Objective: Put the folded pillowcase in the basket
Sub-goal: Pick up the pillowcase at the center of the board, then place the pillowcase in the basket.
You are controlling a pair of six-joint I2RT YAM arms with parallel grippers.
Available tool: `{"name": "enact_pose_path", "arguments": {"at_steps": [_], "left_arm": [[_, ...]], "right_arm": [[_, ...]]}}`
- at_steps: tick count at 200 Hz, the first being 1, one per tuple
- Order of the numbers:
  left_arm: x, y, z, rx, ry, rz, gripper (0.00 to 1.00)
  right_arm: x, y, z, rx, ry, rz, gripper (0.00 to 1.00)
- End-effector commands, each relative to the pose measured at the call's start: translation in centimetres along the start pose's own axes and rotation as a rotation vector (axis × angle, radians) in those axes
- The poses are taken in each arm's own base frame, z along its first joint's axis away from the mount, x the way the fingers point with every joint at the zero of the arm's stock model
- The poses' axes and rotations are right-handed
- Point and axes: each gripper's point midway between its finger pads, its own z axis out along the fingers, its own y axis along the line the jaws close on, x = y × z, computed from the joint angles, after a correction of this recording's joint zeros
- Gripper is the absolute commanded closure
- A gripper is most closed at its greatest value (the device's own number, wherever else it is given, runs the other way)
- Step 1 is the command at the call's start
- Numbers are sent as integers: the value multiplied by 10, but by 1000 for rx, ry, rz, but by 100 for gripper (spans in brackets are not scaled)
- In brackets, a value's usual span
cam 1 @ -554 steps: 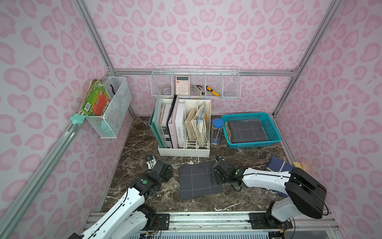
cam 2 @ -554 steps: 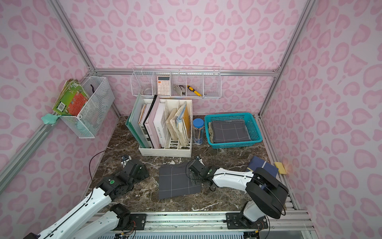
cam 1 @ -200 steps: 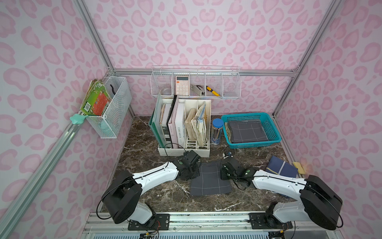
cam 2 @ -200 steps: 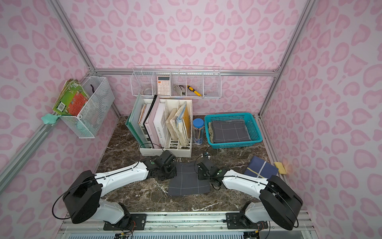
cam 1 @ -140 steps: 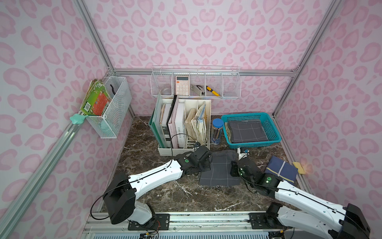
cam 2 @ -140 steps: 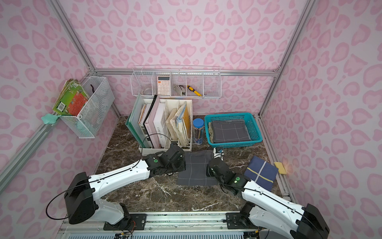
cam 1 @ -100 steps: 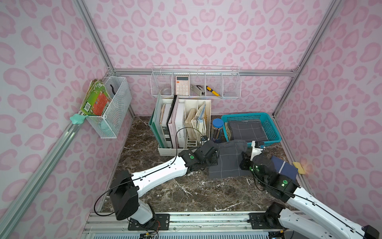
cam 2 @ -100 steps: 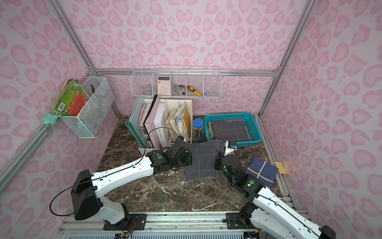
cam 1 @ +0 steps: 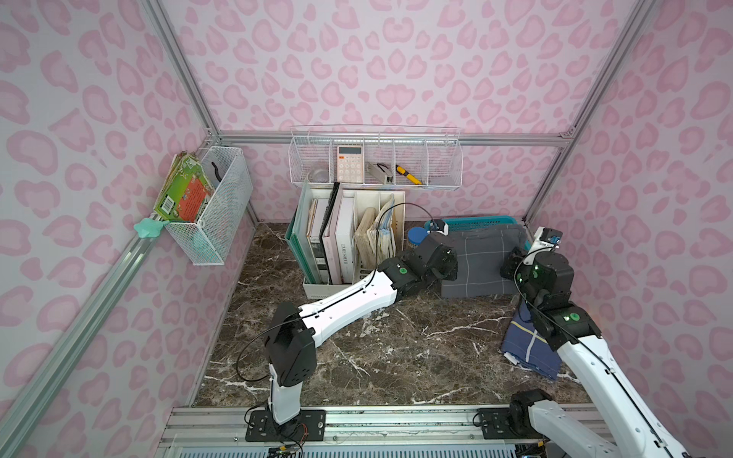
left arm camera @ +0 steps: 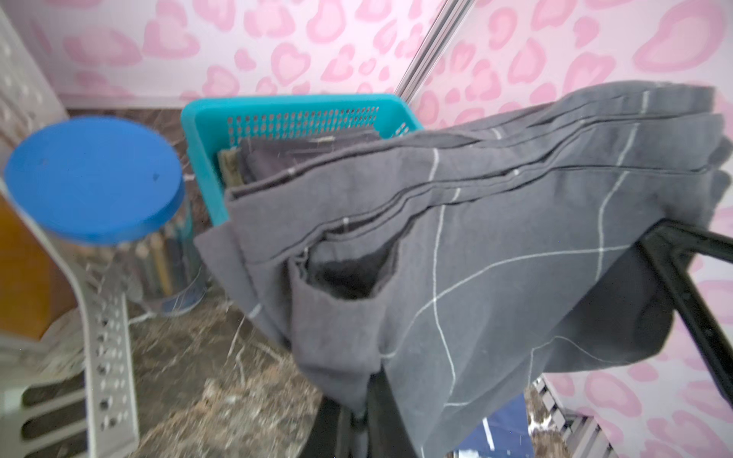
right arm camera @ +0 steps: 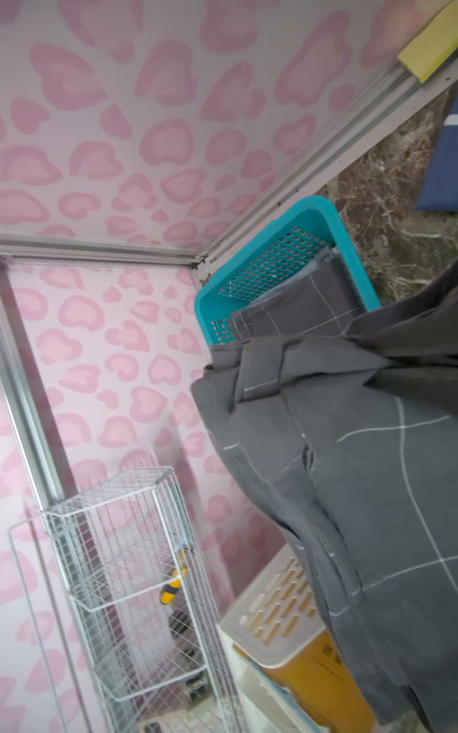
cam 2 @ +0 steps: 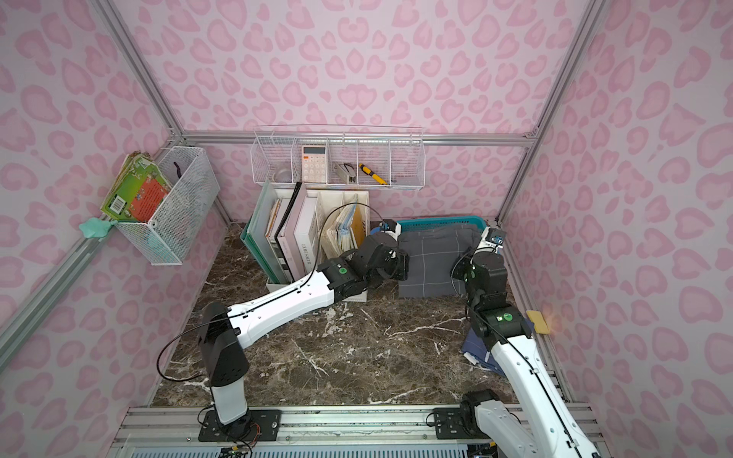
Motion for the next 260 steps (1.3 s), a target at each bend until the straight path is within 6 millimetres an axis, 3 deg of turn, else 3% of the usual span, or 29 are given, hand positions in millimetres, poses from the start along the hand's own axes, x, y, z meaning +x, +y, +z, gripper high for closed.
{"name": "enact_pose_path", "arguments": {"at_steps": [1,39,78,134,226,260], "left_arm": [[-17,-11,19,21,-70,91,100],[-35,-16,57,39,-129,140,100],[-44,-6,86,44,-156,151,100],[-34,20,131,49,-135,133,100],[-9,47,158,-8,-92,96,100],[-2,66,167,-59,-82,81,100]], "right_arm": [[-27,11,13,-64,-67,20,100],[-31,3,52,-61,-49,31,100],[-22,-9,86,-67,-14,70,100],[0,-25,132,-48,47,72,100],[52,-44,184,4,174,49,100],[68,-51,200,36,207,35,100]]}}
